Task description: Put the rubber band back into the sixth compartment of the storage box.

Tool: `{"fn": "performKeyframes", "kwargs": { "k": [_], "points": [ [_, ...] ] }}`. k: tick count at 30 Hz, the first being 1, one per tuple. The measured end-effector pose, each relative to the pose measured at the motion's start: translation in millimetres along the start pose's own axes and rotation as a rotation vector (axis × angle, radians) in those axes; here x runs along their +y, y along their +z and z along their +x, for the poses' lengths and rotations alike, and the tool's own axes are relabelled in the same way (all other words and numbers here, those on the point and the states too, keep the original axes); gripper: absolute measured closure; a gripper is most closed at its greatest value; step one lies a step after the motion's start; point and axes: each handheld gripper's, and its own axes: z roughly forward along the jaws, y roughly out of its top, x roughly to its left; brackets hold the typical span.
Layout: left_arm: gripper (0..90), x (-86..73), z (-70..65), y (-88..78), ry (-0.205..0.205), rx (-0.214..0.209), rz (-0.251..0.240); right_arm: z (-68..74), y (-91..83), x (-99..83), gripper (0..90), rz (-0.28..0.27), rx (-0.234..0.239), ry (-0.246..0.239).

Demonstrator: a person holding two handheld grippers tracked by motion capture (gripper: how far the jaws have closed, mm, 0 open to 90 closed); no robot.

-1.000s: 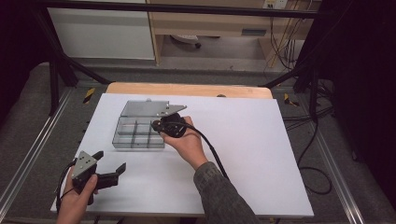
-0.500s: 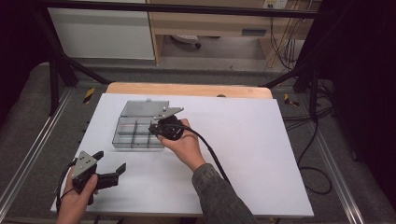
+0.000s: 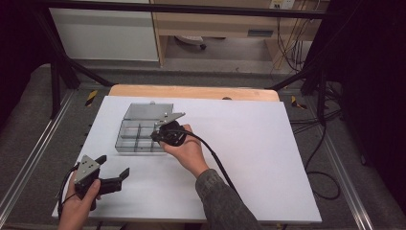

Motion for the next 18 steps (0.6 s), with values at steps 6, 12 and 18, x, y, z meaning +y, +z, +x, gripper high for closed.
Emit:
{"fn": "performKeyframes", "kwargs": {
  "k": [6, 12, 18],
  "points": [
    [4.3, 0.0, 0.0, 0.1, 0.003, -0.004, 0.003, -0.3, 1.1, -0.6, 84.9, 0.004, 0.0, -0.001],
    [4.3, 0.0, -0.6, 0.4, 0.005, -0.006, 0.004, -0.3, 2.9, -1.2, 84.9, 0.004, 0.005, 0.006],
    [4.3, -0.1, -0.5, 0.3, 0.004, -0.007, 0.004, -0.5, 6.6, -3.2, 84.8, 0.006, 0.008, 0.016]
  ]
}}
